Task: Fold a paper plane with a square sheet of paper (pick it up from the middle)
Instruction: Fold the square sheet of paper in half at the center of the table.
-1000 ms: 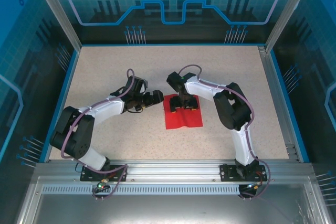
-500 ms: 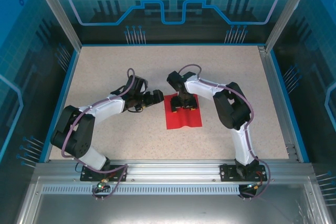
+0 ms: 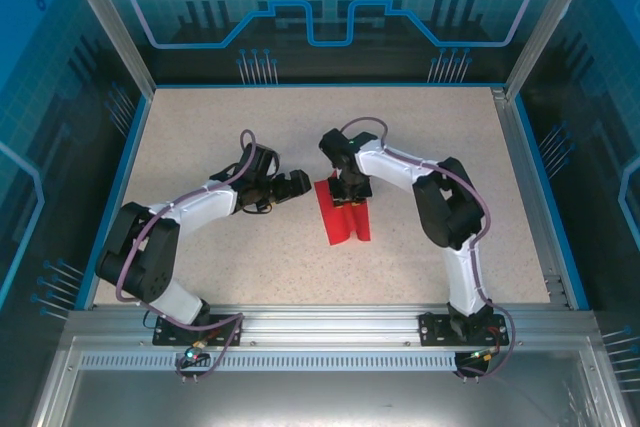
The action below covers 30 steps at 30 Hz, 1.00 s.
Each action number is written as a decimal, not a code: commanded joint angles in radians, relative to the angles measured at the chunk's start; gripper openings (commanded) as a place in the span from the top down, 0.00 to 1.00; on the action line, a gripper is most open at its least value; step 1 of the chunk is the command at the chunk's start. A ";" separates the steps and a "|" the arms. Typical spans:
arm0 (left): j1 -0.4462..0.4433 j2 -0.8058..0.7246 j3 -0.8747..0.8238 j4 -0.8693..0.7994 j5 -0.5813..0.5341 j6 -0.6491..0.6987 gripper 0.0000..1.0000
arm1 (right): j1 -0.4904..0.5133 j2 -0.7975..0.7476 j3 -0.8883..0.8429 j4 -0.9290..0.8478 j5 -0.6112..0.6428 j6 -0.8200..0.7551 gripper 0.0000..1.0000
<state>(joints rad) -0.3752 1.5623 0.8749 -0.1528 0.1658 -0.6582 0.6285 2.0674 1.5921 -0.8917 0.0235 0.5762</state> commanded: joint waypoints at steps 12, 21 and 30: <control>0.114 0.044 0.007 0.258 0.426 -0.198 0.01 | -0.233 -0.226 -0.375 0.773 -0.702 0.328 0.67; 0.071 0.203 0.049 0.374 0.553 -0.289 0.13 | -0.233 -0.209 -0.508 0.998 -0.705 0.463 0.66; 0.041 0.285 0.065 0.474 0.567 -0.375 0.31 | -0.235 -0.195 -0.549 1.016 -0.677 0.481 0.65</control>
<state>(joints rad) -0.3347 1.8343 0.9176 0.2817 0.7033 -1.0004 0.3943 1.8423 1.0660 0.0998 -0.6476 1.0340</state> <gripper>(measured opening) 0.700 0.345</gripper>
